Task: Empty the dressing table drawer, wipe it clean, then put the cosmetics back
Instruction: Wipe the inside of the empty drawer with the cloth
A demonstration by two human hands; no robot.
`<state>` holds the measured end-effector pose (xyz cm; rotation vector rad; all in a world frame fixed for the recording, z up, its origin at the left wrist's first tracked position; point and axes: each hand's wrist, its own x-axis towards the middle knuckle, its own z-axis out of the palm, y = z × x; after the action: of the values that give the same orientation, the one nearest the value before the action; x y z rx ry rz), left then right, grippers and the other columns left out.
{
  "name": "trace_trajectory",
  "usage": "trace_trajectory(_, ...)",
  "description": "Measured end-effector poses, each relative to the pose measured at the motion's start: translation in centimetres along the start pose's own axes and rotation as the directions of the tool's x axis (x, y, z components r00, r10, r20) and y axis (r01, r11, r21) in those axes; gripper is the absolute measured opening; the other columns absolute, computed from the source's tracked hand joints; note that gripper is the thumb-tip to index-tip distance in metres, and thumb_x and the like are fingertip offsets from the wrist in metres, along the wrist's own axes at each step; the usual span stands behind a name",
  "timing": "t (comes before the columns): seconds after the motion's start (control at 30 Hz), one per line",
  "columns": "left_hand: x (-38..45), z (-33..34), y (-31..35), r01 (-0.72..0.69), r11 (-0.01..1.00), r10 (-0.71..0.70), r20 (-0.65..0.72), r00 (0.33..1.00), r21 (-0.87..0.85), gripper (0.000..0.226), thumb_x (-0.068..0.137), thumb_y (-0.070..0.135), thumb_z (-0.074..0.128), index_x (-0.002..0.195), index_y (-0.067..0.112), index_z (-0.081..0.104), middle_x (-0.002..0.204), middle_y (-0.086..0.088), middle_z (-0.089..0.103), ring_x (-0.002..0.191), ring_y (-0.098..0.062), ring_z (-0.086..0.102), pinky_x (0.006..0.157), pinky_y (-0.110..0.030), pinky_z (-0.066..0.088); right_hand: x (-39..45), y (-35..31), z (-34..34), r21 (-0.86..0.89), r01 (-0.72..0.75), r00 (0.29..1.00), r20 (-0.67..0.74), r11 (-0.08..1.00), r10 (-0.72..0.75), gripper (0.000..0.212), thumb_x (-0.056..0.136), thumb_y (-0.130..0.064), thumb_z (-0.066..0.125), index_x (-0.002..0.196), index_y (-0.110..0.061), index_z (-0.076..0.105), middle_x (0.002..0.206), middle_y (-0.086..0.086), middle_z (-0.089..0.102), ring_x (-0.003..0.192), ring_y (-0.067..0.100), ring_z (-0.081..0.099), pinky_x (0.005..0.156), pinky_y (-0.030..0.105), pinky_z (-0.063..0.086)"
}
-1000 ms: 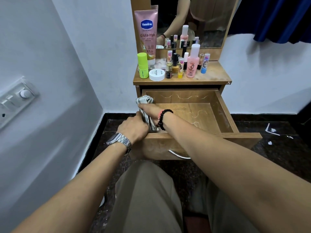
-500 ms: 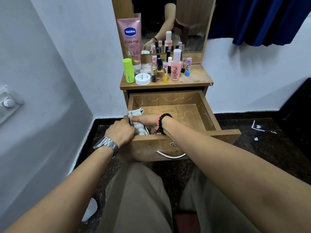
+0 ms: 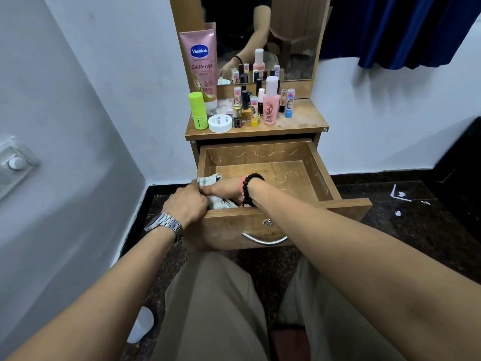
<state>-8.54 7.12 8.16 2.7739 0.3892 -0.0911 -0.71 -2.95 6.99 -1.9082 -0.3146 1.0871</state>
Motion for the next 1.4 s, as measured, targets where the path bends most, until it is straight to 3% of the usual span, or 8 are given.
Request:
trace_trajectory(0.2,0.0,0.0,-0.1,-0.007,1.000,0.007,0.005,1.000,-0.001,0.030,0.089,0.020,0.039,0.117,0.011,0.046,0.121,-0.022,0.057,0.106,-0.041,0.054,0.074,-0.038,0.038,-0.7,0.6,-1.3,0.244,0.005,1.000,-0.021,0.970,0.000,0.031,0.100,-0.036,0.045,0.085,-0.011,0.057,0.057,-0.002,0.069,0.050,0.007,0.066,0.049,0.017,0.054)
trace_trajectory(0.37,0.3,0.1,-0.3,0.003,1.000,-0.003,0.021,1.000,0.005,0.034,0.086,0.021,0.043,0.119,0.011,0.047,0.122,-0.021,0.057,0.108,-0.041,0.054,0.077,-0.039,0.039,-1.9,-0.2,-0.1,-0.107,0.030,0.999,0.021,0.994,-0.027,0.036,0.101,-0.034,0.039,0.096,-0.006,0.061,0.074,0.005,0.072,0.061,0.008,0.065,0.059,0.014,0.053)
trace_trajectory(0.73,0.0,-0.1,-0.2,-0.024,1.000,0.024,0.001,1.000,0.008,0.028,0.087,0.020,0.039,0.113,0.011,0.048,0.117,-0.022,0.058,0.101,-0.041,0.056,0.073,-0.038,0.039,-4.9,-0.4,-5.3,0.348,0.148,0.989,-0.046,0.926,-0.141,0.026,0.100,-0.023,0.046,0.109,-0.002,0.058,0.106,0.013,0.070,0.092,0.022,0.069,0.088,0.035,0.055)
trace_trajectory(0.87,-0.1,0.0,-0.2,-0.010,1.000,0.010,-0.015,1.000,0.025,0.033,0.088,0.017,0.038,0.119,0.011,0.048,0.114,-0.021,0.059,0.099,-0.040,0.056,0.073,-0.037,0.040,-5.4,0.2,-8.4,-0.136,0.242,0.831,-0.483,0.961,-0.277,0.033,0.099,-0.033,0.046,0.105,-0.003,0.059,0.099,0.016,0.067,0.086,0.027,0.065,0.082,0.039,0.055)
trace_trajectory(1.07,-0.3,-0.1,0.0,-0.006,1.000,0.007,-0.008,1.000,0.024,0.033,0.088,0.017,0.038,0.119,0.012,0.047,0.116,-0.021,0.059,0.101,-0.040,0.056,0.076,-0.038,0.041,-6.0,2.3,-5.8,-0.881,-0.070,0.997,-0.067,0.468,0.022,0.031,0.100,-0.040,0.042,0.110,-0.016,0.057,0.113,0.009,0.063,0.096,0.024,0.057,0.080,0.030,0.044)
trace_trajectory(1.17,-0.3,-0.1,0.1,-0.009,1.000,0.009,-0.007,1.000,0.021,0.034,0.088,0.018,0.039,0.121,0.012,0.047,0.114,-0.020,0.059,0.099,-0.039,0.057,0.075,-0.037,0.042,-4.9,3.0,-5.5,-0.933,-0.073,0.994,-0.041,0.352,0.097,0.025,0.099,-0.029,0.042,0.118,-0.022,0.056,0.148,0.005,0.040,0.126,0.029,0.048,0.104,0.041,0.040)
trace_trajectory(1.3,-0.2,0.1,-0.1,-0.002,1.000,0.002,-0.007,1.000,0.014,0.033,0.088,0.020,0.039,0.119,0.013,0.047,0.112,-0.019,0.060,0.097,-0.039,0.057,0.073,-0.038,0.042,-4.5,2.7,-5.5,-0.918,-0.030,0.997,0.000,0.395,0.077,0.030,0.099,-0.023,0.044,0.069,-0.026,0.039,0.095,-0.005,0.054,0.074,0.018,0.049,0.067,0.029,0.039)
trace_trajectory(1.4,0.1,0.3,-0.2,0.001,1.000,-0.001,-0.005,1.000,0.000,0.030,0.087,0.020,0.039,0.115,0.013,0.048,0.112,-0.019,0.060,0.097,-0.039,0.057,0.074,-0.038,0.042,-3.7,2.7,-5.0,-0.931,0.011,1.000,0.017,0.364,0.014,0.024,0.098,-0.032,0.047,0.114,-0.017,0.057,0.110,-0.002,0.057,0.095,0.017,0.055,0.082,0.027,0.042)
